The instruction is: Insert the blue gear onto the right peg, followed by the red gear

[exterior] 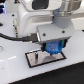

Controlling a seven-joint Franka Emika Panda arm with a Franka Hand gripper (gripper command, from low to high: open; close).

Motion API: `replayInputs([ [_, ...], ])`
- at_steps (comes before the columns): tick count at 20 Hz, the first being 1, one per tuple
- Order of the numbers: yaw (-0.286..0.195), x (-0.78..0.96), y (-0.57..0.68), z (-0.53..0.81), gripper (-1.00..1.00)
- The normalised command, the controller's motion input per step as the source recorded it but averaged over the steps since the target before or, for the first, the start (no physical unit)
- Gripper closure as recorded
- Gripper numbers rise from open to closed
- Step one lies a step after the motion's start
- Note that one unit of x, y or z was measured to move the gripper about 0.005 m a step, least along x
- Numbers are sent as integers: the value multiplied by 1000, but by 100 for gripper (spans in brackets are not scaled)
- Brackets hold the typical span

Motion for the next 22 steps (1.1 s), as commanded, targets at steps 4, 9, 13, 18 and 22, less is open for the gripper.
replayInputs([
  [4,0,202,-1,-210,100],
  [9,0,174,-2,-305,100],
  [13,0,72,10,-183,100],
  [18,0,-9,103,26,-100],
  [22,0,-113,167,462,-100],
])
